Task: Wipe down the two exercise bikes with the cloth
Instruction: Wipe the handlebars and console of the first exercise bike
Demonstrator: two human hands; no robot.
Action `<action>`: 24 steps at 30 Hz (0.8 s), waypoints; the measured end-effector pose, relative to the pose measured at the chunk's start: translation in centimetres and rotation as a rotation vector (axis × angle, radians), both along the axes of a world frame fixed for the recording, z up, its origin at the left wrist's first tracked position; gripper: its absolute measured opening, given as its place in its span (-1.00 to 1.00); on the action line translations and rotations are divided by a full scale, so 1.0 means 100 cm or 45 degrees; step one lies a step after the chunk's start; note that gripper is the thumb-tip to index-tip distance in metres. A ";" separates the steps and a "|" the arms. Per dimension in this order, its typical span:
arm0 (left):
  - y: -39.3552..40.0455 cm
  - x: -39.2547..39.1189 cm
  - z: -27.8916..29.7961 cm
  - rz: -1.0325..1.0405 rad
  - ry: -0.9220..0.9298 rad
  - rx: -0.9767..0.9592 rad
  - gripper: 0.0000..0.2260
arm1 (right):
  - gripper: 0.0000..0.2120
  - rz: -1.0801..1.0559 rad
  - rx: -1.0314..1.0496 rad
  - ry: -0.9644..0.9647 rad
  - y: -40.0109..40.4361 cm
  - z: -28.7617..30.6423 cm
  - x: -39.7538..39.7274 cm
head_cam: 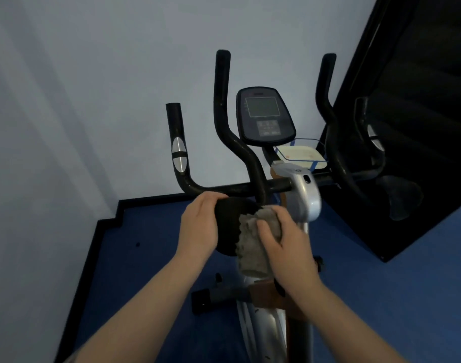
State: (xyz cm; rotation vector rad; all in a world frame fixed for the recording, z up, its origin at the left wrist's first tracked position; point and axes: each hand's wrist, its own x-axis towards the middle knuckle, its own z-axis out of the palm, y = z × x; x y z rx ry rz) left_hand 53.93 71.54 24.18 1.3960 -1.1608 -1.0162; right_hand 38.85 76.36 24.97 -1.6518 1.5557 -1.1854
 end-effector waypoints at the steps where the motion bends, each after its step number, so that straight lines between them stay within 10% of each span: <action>1: 0.001 -0.004 -0.002 0.030 0.000 -0.002 -0.68 | -0.88 0.027 -0.007 0.062 -0.007 0.003 -0.001; 6: 0.007 -0.010 -0.009 0.170 -0.045 -0.021 -0.65 | -0.78 0.068 0.030 0.537 -0.050 0.022 0.014; 24: 0.008 -0.012 -0.005 0.171 -0.110 -0.011 -0.70 | -0.85 0.346 0.194 0.544 -0.083 0.036 0.023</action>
